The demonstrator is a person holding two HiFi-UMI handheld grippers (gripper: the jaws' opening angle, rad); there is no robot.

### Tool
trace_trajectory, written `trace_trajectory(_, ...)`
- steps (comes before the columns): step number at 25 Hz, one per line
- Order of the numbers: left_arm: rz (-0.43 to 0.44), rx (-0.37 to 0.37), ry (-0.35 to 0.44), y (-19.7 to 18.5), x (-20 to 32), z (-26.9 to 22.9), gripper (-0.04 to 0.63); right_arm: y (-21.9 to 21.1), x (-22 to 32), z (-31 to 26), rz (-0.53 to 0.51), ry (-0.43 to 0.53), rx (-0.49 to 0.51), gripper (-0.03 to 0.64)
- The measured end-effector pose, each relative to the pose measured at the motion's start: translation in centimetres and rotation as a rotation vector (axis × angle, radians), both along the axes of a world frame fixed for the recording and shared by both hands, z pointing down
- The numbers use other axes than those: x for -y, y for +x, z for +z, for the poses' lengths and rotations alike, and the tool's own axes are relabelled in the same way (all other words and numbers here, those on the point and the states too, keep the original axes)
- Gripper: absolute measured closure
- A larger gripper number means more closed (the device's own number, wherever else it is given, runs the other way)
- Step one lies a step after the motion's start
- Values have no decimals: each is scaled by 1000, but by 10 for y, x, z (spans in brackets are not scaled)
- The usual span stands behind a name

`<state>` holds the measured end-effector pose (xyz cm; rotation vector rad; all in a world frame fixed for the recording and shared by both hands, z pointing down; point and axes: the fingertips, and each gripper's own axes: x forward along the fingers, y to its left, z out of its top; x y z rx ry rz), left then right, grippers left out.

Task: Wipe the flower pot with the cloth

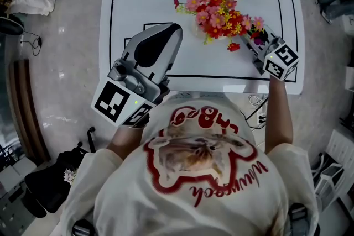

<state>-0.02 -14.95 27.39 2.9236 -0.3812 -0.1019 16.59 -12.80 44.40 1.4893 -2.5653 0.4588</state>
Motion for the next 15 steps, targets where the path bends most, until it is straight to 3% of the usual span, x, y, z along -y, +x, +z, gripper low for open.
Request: trace_trajectory(15,31,-9,10,-19,-3,-3,592,-6,-10,1,98,-3,-11,561)
